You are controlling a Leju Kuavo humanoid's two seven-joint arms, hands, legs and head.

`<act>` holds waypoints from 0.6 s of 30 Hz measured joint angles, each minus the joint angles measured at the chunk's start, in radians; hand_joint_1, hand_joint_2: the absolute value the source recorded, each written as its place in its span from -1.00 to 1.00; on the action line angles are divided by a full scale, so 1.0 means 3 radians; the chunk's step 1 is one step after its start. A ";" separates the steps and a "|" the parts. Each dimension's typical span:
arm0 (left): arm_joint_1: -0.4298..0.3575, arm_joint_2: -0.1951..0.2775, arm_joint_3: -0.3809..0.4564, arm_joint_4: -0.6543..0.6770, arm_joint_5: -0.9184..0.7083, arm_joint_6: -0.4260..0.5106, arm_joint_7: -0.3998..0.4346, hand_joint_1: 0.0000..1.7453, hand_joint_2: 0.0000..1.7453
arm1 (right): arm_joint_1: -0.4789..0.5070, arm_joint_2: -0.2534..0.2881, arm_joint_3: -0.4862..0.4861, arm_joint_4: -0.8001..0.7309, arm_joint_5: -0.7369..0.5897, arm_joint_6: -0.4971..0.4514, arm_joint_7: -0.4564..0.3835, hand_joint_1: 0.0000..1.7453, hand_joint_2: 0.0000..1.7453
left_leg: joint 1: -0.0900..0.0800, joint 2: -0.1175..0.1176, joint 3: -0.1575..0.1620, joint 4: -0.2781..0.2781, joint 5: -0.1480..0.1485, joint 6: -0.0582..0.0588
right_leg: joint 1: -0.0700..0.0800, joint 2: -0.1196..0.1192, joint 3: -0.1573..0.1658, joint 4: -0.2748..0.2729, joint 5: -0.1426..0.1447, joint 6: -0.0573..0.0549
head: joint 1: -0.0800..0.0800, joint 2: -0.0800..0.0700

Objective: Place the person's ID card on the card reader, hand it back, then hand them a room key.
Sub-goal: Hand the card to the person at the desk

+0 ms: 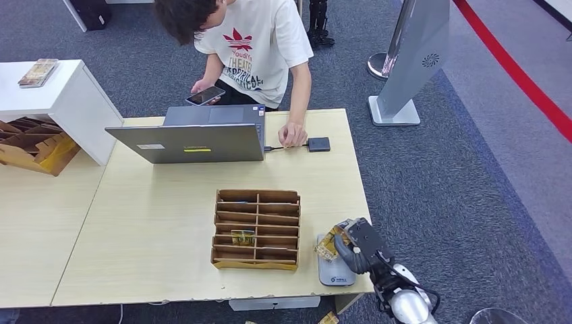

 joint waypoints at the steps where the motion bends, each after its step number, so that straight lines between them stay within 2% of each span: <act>1: 0.0000 0.0000 0.0000 0.0000 0.0001 0.0000 0.0000 -1.00 -1.00 | 0.0000 0.0000 -0.0001 0.0008 0.0027 0.0009 0.0006 1.00 1.00 | 0.0000 0.0000 0.0000 0.0000 0.0000 0.0000 | 0.0000 0.0000 0.0000 0.0000 0.0000 0.0000 | 0.0000 0.0000; 18: 0.0000 0.0000 -0.0001 0.0000 0.0005 0.0000 0.0001 -1.00 -1.00 | -0.0002 -0.0003 -0.0003 0.0062 0.0151 0.0040 0.0025 1.00 1.00 | 0.0000 0.0000 0.0000 0.0000 0.0000 0.0000 | 0.0000 0.0000 0.0000 0.0000 0.0000 0.0000 | 0.0000 0.0000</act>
